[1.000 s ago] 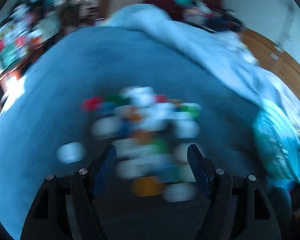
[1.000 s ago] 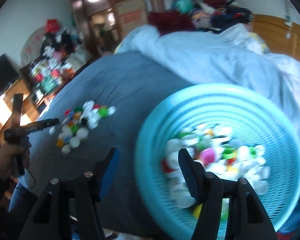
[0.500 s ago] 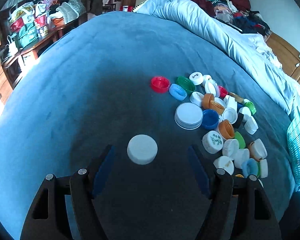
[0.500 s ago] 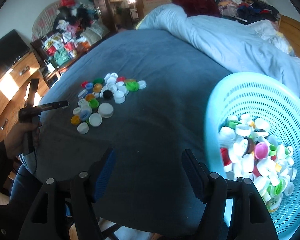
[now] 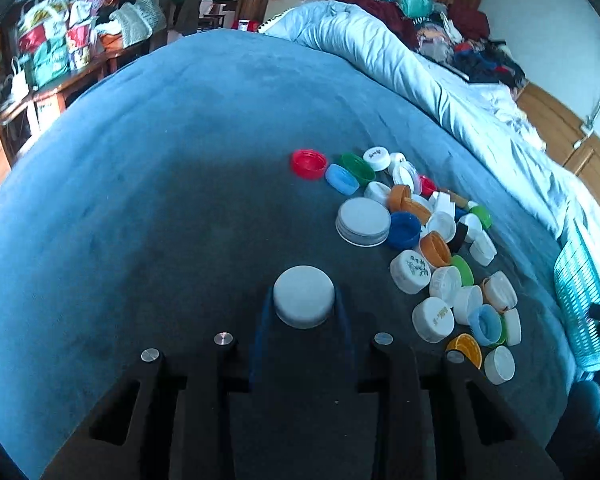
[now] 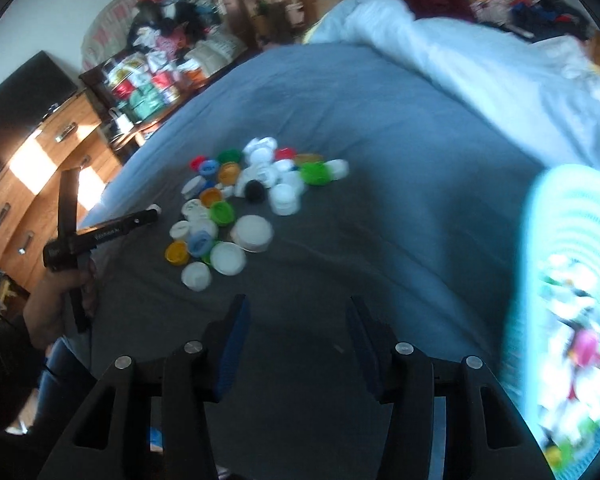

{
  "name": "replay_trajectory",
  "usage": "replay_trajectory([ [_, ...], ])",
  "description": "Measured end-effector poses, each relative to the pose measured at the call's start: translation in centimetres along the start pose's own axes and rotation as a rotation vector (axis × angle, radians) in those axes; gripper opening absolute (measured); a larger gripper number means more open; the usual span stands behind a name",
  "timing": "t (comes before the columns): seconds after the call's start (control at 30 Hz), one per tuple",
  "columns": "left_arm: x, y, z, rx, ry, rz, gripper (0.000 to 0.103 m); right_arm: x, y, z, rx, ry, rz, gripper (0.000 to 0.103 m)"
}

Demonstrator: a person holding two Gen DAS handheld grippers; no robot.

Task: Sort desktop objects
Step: 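Grasp a white cap with the left gripper while the right gripper grasps a large white cap, then carry the white cap in the left gripper over the basket while the right gripper carries its cap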

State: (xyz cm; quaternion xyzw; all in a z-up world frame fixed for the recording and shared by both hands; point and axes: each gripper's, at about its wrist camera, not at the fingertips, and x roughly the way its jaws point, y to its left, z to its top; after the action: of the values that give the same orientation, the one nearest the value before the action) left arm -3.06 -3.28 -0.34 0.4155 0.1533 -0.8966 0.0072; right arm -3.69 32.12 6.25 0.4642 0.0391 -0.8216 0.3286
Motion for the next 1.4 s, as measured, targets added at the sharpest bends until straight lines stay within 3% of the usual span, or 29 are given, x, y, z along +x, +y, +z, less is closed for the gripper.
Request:
replay_trajectory([
  [0.23,0.2,0.7,0.1,-0.03,-0.002,-0.037,0.027,8.1,0.3,3.3,0.119,0.074,0.151,0.055],
  [0.5,0.5,1.2,0.1,-0.044,-0.001,-0.055,0.027,11.3,1.5,4.2,0.096,0.078,0.11,0.055],
  [0.6,0.5,1.3,0.1,-0.048,-0.003,-0.061,0.027,11.3,1.8,4.1,0.077,0.073,0.092,0.044],
  [0.87,0.1,1.1,0.1,-0.036,-0.014,-0.037,0.027,7.1,2.5,4.3,0.042,-0.021,0.091,0.044],
  [1.2,-2.7,-0.4,0.3,-0.016,-0.046,0.007,0.027,0.9,2.9,3.1,0.007,-0.082,0.006,0.044],
  [1.4,-6.8,-5.0,1.8,-0.001,-0.107,-0.064,0.027,-3.3,4.1,2.6,-0.079,-0.144,-0.075,0.044],
])
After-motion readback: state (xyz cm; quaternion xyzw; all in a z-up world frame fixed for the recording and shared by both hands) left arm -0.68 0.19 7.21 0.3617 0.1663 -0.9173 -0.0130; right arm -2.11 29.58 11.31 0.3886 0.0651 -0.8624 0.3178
